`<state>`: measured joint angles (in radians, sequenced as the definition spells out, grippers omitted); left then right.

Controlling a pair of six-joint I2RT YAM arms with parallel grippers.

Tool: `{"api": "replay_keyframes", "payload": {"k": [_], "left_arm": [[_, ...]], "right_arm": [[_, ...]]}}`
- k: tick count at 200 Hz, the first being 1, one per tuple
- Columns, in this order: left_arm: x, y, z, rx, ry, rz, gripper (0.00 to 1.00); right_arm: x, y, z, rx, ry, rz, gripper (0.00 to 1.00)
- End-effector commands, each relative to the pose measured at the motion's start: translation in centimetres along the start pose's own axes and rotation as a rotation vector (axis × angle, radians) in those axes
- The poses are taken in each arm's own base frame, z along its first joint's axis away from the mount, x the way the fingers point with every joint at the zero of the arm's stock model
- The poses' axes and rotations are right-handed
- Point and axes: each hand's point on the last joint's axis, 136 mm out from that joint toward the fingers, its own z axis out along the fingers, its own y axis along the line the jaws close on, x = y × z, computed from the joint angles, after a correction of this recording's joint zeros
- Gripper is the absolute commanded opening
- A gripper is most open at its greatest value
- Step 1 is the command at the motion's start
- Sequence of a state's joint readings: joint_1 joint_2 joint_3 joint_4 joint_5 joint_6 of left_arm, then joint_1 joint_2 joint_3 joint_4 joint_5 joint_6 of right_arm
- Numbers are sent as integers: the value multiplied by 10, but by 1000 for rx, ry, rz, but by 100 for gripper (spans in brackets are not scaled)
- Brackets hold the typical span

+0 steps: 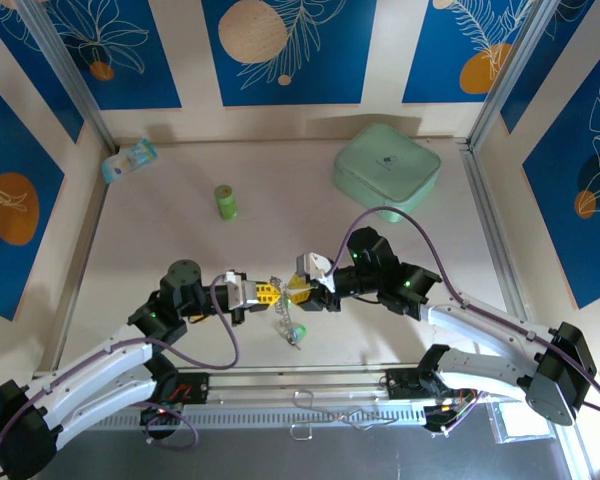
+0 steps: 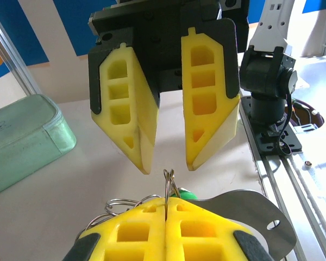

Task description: Put the keys on the keyring

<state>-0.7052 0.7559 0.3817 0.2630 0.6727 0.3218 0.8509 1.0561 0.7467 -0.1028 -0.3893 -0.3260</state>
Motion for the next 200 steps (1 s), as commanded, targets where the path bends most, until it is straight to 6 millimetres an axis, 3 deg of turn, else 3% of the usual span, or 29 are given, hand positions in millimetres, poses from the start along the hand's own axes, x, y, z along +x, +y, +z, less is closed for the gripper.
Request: {"api": "replay_keyframes", "payload": {"k": [1,130,200], "left_arm": [[-16,-3,-1,21,-56,46,0],[-19,-4,-2,26,-67,57,0],[-23,-5,-2,36,-83,58,0]], "right_arm": [[-6,1,0,-11,12,-20,30],[-2,2,-1,-25,44,-21,6],[7,1,4,-31,67,-3,4]]}}
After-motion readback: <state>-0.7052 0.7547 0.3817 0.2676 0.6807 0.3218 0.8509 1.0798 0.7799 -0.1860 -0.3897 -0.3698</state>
